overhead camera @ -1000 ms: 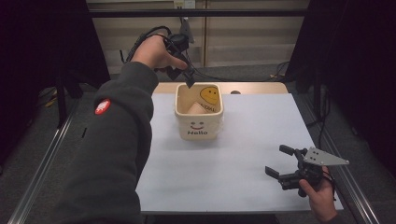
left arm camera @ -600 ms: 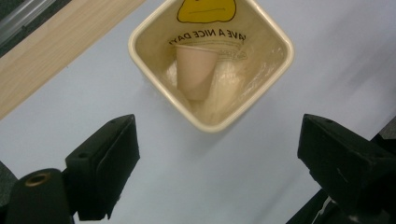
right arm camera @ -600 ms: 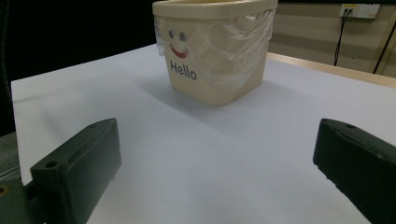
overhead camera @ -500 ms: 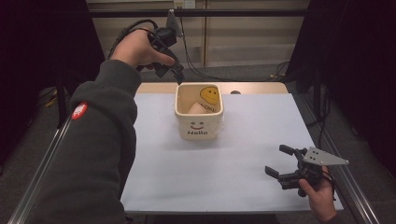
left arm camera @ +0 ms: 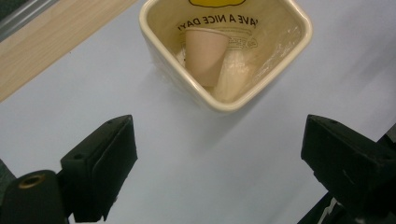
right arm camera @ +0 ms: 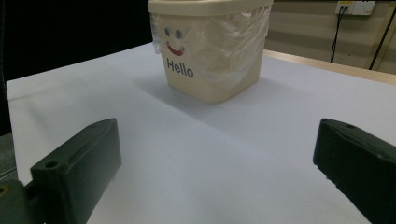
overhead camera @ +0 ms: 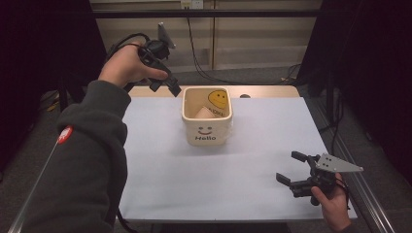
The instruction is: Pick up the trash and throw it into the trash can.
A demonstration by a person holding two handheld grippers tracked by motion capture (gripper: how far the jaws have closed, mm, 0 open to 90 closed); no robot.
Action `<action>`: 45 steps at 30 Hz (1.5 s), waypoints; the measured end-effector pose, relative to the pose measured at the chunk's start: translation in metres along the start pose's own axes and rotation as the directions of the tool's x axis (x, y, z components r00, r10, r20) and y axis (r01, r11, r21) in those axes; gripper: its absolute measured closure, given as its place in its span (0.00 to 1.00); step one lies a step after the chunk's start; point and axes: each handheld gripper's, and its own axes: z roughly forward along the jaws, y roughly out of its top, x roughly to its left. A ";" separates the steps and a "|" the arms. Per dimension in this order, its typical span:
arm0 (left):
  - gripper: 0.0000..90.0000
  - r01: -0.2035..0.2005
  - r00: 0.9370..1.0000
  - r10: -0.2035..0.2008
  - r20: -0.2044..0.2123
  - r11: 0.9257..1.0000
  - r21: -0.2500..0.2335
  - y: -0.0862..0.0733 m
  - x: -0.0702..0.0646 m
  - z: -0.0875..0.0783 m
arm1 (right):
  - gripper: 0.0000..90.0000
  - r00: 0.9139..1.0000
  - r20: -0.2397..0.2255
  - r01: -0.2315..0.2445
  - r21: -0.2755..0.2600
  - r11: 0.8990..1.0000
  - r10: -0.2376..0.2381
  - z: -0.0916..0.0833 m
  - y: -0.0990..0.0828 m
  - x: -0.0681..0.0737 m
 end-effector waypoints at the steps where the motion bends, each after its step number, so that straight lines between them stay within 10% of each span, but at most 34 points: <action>1: 0.11 0.005 1.000 -0.005 0.006 1.000 -0.010 -0.003 0.000 0.000 | 0.00 1.000 -0.001 -0.001 -0.002 1.000 0.001 0.000 0.000 0.000; 22: 0.08 -0.018 0.997 0.028 0.077 0.993 -0.119 -0.082 0.008 0.036 | 0.01 1.000 -0.010 0.015 0.009 1.000 -0.015 0.002 0.002 0.004; 37: 0.05 -0.032 0.991 0.068 0.117 0.959 -0.281 -0.142 -0.006 0.076 | 0.01 1.000 -0.002 0.012 0.006 1.000 -0.012 -0.003 0.001 0.003; 45: 0.05 0.014 0.994 0.031 0.109 0.919 -0.395 -0.170 -0.009 0.092 | 0.01 1.000 -0.004 0.015 0.004 1.000 -0.015 -0.002 0.001 0.003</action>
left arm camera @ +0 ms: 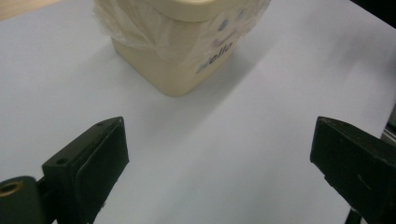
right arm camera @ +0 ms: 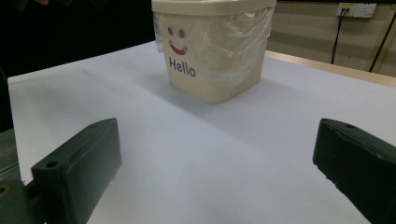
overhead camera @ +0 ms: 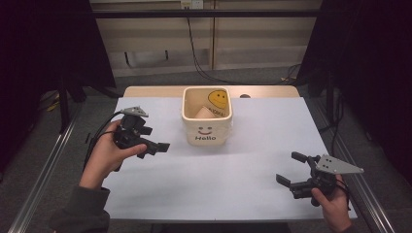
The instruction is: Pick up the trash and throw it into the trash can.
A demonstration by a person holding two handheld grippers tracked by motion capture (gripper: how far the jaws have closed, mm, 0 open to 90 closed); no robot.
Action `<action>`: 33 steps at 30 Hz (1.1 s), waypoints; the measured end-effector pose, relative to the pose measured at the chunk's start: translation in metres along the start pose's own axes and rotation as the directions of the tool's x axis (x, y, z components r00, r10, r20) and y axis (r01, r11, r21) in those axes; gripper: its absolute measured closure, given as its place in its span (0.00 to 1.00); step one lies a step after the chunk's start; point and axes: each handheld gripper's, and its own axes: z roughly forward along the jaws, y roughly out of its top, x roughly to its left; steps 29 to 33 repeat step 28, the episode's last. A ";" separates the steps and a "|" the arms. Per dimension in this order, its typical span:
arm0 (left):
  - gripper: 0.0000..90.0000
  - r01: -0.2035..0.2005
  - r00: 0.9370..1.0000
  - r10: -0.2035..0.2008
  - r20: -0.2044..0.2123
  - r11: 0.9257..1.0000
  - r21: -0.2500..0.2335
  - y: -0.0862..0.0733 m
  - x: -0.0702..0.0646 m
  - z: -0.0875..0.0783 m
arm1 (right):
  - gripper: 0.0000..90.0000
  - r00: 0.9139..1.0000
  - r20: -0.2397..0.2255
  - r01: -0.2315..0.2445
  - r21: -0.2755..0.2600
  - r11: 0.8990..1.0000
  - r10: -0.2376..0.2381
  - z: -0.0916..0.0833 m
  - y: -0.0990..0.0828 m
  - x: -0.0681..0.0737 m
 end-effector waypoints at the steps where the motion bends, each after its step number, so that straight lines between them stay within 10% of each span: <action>1: 0.05 0.001 1.000 -0.001 0.004 1.000 -0.018 -0.004 0.000 0.000 | 0.01 1.000 0.001 0.001 -0.002 1.000 -0.001 0.000 0.000 0.000; 14: 0.04 0.015 1.000 -0.016 0.001 0.978 -0.207 -0.068 -0.003 0.010 | 0.01 1.000 0.003 0.000 -0.002 1.000 0.000 -0.001 0.000 0.000; 25: 0.03 0.012 1.000 -0.014 -0.002 0.922 -0.386 -0.110 -0.012 0.009 | 0.01 1.000 0.011 0.000 -0.004 1.000 0.000 -0.002 0.000 0.001; 33: 0.02 -0.008 1.000 0.004 -0.010 0.919 -0.394 -0.114 -0.014 0.010 | 0.01 1.000 0.005 0.004 -0.004 1.000 -0.004 -0.003 0.000 0.000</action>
